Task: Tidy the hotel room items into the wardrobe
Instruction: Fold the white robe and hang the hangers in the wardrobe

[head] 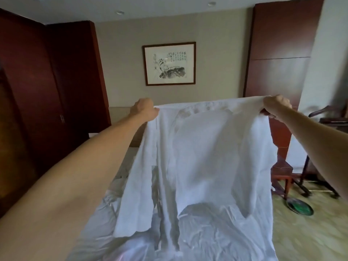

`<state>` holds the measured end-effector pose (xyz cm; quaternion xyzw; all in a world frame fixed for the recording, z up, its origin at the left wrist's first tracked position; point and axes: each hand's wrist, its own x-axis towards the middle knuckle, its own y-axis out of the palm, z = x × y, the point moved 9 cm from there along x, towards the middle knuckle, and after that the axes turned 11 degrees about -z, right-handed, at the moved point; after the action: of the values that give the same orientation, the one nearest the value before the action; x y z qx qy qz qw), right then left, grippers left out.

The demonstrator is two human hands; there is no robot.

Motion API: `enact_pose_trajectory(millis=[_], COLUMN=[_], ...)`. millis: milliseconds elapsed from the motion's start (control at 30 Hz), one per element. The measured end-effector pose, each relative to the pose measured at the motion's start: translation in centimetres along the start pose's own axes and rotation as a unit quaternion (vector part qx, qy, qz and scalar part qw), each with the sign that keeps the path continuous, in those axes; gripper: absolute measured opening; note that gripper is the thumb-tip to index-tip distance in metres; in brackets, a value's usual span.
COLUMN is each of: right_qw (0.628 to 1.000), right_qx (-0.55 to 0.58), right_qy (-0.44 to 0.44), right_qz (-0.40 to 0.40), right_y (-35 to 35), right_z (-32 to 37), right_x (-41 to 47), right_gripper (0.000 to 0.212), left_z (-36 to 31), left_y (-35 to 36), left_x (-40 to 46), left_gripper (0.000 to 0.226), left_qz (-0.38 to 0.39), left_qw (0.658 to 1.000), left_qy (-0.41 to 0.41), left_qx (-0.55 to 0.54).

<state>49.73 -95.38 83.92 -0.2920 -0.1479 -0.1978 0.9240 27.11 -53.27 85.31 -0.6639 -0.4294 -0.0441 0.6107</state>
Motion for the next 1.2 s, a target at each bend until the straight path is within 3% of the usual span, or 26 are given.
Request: enact_pose_trajectory(millis=[67, 167, 300, 733, 967, 1200], right_qw=[0.999, 0.997, 0.994, 0.989, 0.984, 0.983], right_qx=[0.037, 0.063, 0.077, 0.095, 0.123, 0.096], right_qy=[0.022, 0.052, 0.066, 0.104, 0.128, 0.147], right_qz=[-0.002, -0.005, -0.03, -0.033, 0.002, 0.047], right_y=[-1.0, -2.1, -3.6, -0.8, 8.9, 23.9], right_z=[-0.4, -1.5, -3.4, -9.3, -13.1, -18.9], right_x=[-1.9, -4.9, -8.0, -10.1, -3.9, 6.1], right_gripper=[0.049, 0.05, 0.049, 0.037, 0.035, 0.033], left_z=[0.6, 1.4, 1.9, 1.1, -0.7, -1.3], left_y=[-0.2, -0.2, 0.6, 7.5, 18.3, 35.1], left_x=[-2.1, -5.2, -7.6, -8.9, -4.9, 2.9], left_gripper=[0.031, 0.022, 0.023, 0.015, 0.018, 0.042], left_qz=[0.012, 0.036, 0.062, 0.049, 0.04, 0.027], left_qw=[0.991, 0.946, 0.894, 0.859, 0.831, 0.798], left_qy=[-0.069, -0.168, -0.217, -0.258, -0.308, -0.391], left_qx=[-0.112, -0.275, -0.387, -0.439, -0.462, -0.457])
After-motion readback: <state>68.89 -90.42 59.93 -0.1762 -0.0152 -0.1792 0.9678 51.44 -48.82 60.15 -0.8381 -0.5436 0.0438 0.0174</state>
